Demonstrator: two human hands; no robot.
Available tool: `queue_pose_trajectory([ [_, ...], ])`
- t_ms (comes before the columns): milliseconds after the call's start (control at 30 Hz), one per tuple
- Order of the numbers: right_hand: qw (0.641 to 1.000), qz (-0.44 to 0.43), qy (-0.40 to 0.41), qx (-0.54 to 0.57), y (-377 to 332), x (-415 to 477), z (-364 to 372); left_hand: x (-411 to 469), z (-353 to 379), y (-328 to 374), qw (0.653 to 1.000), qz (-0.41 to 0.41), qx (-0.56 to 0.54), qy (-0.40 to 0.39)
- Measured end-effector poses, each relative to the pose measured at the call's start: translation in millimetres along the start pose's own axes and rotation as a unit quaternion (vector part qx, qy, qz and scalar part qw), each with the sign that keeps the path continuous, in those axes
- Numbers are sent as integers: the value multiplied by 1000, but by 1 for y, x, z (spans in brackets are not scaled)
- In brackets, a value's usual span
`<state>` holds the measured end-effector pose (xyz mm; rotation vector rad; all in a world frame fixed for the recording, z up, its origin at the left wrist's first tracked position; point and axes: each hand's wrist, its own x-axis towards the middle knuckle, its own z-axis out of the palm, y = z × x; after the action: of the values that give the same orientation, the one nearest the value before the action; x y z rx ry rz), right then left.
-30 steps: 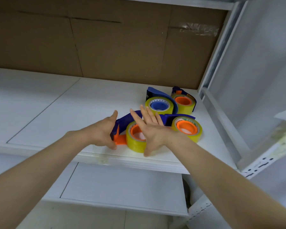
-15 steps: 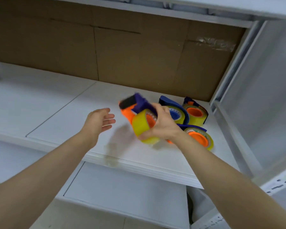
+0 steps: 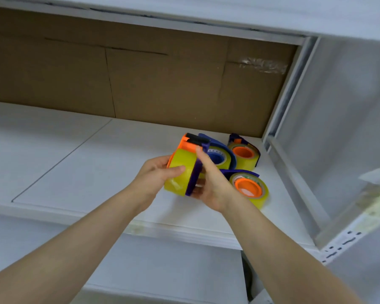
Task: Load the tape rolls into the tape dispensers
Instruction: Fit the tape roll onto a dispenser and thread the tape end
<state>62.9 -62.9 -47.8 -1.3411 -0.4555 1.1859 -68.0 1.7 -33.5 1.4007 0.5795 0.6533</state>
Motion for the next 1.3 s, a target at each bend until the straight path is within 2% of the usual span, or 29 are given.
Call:
queue_pose_trajectory([
  [100,999,3,1,35,1,0,-6,2,2,2,999,-24,-20,26],
  [200,999,-37,5,11,3,1,-4,5,9,2,997,-40,-17,63],
  [267,992,-66,89,-58,5,-2,0,8,13,2,993,-54,-21,105],
  [300,973,-119,146,-135,8,-5,-1,9,15,3,991,-60,-20,118],
  [333,935,-211,183,-218,10,-11,-3,10,15,4,990,-66,-12,128],
  [367,887,-319,190,-274,11,-18,-5,10,16,5,989,-72,2,131],
  [400,850,-394,163,-310,11,-27,-5,10,17,6,988,-79,15,131],
  [433,824,-427,124,-351,9,-32,-5,10,18,6,988,-83,24,129],
  [500,781,-425,79,-451,5,-34,-3,11,18,6,987,-88,30,130],
  [567,744,-422,82,-512,2,-31,-2,13,18,6,985,-101,27,137],
  [667,718,-441,100,-529,1,-27,0,16,15,9,986,-122,-15,113],
  [800,696,-508,126,-492,-4,-26,-1,13,17,13,991,-119,-18,55],
  [900,615,-536,128,-564,-7,-28,5,11,21,12,993,-103,-52,34],
  [933,604,-530,137,-579,-9,-30,6,9,22,12,994,-91,-59,24],
  [967,604,-523,154,-582,-12,-30,7,9,22,11,996,-71,-59,12],
  [1067,666,-468,193,-548,-21,-27,1,8,21,8,999,-33,-28,-17],
  [1200,710,-453,219,-494,-32,-25,-6,8,23,7,1000,-9,-1,-20],
  [1300,756,-415,218,-457,-40,-22,-10,9,25,8,1000,22,5,-15],
])
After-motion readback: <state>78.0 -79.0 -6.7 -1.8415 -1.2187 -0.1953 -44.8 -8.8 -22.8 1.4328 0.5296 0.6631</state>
